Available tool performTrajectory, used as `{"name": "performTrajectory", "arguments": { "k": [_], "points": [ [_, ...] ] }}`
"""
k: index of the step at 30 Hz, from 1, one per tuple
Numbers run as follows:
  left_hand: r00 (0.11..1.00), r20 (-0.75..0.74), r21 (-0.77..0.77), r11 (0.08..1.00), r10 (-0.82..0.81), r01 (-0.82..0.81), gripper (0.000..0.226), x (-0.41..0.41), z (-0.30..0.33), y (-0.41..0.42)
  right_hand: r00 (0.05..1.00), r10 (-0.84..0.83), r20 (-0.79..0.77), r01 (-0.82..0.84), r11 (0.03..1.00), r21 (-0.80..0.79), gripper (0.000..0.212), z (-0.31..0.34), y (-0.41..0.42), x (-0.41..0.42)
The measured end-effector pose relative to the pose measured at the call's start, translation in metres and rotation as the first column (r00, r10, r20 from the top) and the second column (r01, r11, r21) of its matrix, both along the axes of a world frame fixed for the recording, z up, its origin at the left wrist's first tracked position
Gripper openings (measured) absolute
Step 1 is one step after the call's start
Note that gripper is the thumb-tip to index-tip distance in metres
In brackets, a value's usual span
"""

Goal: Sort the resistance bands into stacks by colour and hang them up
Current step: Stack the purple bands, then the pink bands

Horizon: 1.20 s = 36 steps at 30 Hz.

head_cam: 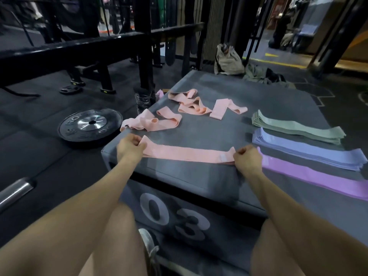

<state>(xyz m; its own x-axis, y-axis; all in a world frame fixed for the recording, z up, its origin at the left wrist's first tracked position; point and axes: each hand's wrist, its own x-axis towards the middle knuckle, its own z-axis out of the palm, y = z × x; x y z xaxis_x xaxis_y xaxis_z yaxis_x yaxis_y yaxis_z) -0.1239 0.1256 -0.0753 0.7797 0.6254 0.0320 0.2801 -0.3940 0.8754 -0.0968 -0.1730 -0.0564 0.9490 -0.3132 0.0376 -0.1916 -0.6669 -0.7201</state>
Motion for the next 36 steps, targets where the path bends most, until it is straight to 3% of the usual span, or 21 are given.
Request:
{"name": "performTrajectory", "arguments": {
  "k": [9, 23, 36],
  "points": [
    [0.99, 0.131, 0.019, 0.998, 0.061, -0.064, 0.009, -0.013, -0.006, -0.006, 0.996, 0.0, 0.088, 0.003, 0.999, -0.034, 0.024, -0.01, 0.003, -0.005],
    [0.985, 0.16, -0.002, 0.998, 0.069, -0.069, 0.005, -0.006, -0.015, 0.004, 0.989, 0.091, 0.116, -0.05, 0.948, -0.314, 0.022, -0.015, 0.004, -0.006],
    [0.988, 0.145, 0.043, 0.997, 0.053, -0.06, 0.008, -0.004, -0.014, 0.003, 0.991, 0.076, 0.107, -0.047, 0.966, -0.253, 0.021, -0.017, 0.002, -0.003]
  ]
}}
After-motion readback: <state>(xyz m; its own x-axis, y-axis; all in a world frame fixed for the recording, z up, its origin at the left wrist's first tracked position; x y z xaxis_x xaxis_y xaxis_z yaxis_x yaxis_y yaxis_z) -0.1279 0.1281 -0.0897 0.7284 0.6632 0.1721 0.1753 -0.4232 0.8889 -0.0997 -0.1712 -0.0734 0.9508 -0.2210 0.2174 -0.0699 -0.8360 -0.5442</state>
